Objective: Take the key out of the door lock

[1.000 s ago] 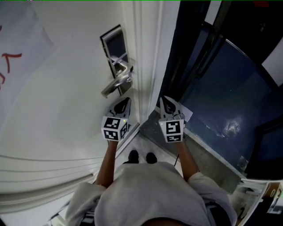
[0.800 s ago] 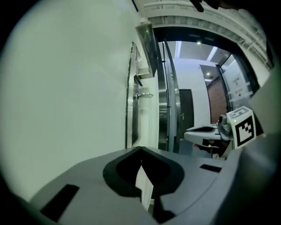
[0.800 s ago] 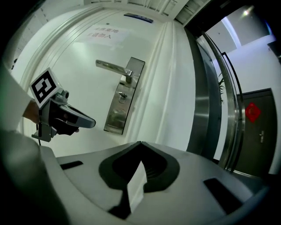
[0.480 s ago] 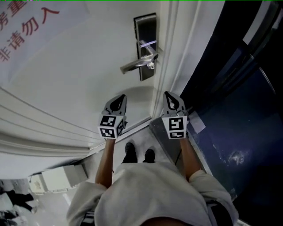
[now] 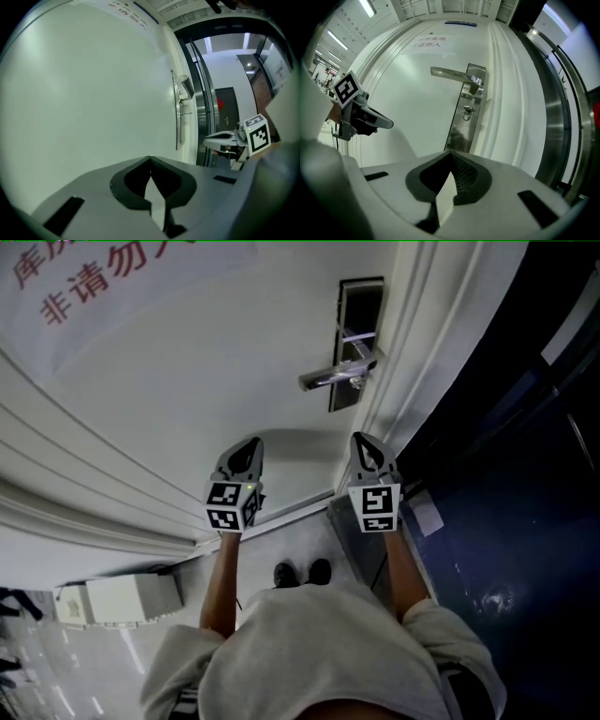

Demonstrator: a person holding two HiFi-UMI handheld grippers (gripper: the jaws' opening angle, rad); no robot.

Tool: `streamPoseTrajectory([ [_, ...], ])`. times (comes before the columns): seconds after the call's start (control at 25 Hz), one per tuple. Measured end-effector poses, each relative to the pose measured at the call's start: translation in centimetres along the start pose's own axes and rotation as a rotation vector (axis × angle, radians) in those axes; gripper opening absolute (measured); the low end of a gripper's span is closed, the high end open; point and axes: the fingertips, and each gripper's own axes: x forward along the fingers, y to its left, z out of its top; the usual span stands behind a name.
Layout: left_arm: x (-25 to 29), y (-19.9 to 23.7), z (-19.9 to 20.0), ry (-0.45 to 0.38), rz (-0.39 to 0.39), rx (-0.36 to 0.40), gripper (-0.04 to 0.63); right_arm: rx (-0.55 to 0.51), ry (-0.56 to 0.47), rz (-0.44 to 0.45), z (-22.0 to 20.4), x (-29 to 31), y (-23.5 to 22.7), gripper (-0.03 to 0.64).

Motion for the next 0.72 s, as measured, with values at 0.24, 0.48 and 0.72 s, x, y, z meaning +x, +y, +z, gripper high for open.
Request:
streamPoseTrajectory([
  [0.24, 0.1, 1.0, 1.1, -0.029, -0.012, 0.010, 0.018, -0.094, -0.024, -0.031, 2.3, -0.2, -0.7, 0.023],
  [0.48, 0.7, 1.1, 1.7, -0.048, -0.039, 0.010, 0.018, -0.269, -0.051, -0.071, 5.1, 0.1, -2.7, 0.023],
  [0.72, 1.1, 1.0, 2.1, -0.059, -0.060, 0.010, 0.018, -0.613, -0.032, -0.090, 7.2, 0.9, -3.3, 0.023],
])
